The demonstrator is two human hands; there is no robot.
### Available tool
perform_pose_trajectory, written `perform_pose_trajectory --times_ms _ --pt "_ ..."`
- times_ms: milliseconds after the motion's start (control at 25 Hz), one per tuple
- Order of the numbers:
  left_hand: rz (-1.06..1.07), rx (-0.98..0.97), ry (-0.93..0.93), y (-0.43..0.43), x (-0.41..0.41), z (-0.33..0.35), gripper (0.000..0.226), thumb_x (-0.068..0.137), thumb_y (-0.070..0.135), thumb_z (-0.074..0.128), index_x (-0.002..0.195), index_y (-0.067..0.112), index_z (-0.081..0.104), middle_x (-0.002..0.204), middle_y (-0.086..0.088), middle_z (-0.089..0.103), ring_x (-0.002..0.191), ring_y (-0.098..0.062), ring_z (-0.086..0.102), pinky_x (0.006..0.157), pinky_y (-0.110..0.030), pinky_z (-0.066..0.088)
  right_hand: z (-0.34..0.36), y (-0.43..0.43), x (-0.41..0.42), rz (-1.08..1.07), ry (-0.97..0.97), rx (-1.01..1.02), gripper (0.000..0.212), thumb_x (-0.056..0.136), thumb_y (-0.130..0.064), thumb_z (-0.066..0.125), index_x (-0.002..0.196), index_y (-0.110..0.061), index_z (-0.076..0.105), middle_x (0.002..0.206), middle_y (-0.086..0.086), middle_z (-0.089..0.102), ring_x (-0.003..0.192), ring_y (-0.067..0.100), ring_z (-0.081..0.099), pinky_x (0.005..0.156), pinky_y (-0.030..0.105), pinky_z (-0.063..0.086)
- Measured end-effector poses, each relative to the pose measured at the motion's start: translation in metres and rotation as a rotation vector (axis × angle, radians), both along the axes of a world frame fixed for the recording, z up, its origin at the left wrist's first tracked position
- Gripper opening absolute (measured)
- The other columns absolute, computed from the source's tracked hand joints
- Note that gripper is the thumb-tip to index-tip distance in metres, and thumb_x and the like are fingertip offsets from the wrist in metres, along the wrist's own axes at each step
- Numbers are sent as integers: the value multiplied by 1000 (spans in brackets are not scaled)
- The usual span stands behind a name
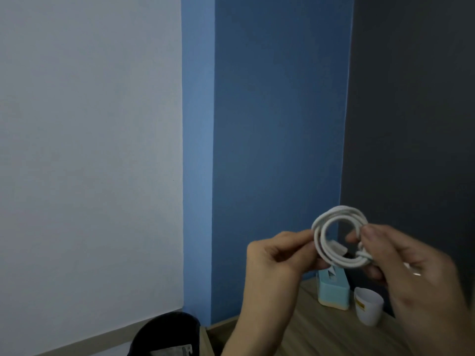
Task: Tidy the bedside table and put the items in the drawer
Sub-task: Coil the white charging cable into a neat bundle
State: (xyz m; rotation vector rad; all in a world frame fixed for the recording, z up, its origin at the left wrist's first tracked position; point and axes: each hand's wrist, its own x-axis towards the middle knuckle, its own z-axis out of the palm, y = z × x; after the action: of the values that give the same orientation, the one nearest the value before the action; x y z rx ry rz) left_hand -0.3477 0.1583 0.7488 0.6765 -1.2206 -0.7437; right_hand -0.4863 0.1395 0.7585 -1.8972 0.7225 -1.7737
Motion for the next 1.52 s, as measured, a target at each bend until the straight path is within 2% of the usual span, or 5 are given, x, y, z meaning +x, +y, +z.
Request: perform_pose_trajectory --times_ms 200,480,880,1120,1520 --pt "-203 58 116 3 -3 0 27 67 28 72 86 9 74 87 -15 73 84 -22 69 78 -29 57 1 3 2 -82 35 -110 49 72 -75 40 80 -35 67 73 -17 70 65 2 65 53 9 47" --pt "-118 154 247 0 -14 4 14 68 3 73 81 6 67 69 -9 70 65 -17 67 70 -32 58 -2 4 3 -133 48 -217 23 78 -54 47 86 -43 65 74 -12 68 56 5 62 46 12 44" --pt "337 -98 55 7 -28 -1 36 79 -7 63 73 28 58 72 8 64 70 -6 64 59 -18 51 -9 2 7 -211 103 -258 40 82 -67 36 85 -37 62 85 -18 65 66 -4 62 56 4 43" --pt "74 -35 473 5 -28 0 36 73 -17 63 89 16 60 71 -4 66 57 -13 64 53 -21 52 -9 0 10 -157 75 -248 43 79 -69 38 83 -34 61 80 -15 67 64 0 63 55 5 43" --pt "90 -17 441 3 -21 -1 41 60 -11 54 91 16 57 59 0 63 50 -9 58 47 -18 48 -7 -5 8 -72 183 -224 45 76 -72 40 83 -35 64 75 -14 68 62 -1 63 55 4 42"
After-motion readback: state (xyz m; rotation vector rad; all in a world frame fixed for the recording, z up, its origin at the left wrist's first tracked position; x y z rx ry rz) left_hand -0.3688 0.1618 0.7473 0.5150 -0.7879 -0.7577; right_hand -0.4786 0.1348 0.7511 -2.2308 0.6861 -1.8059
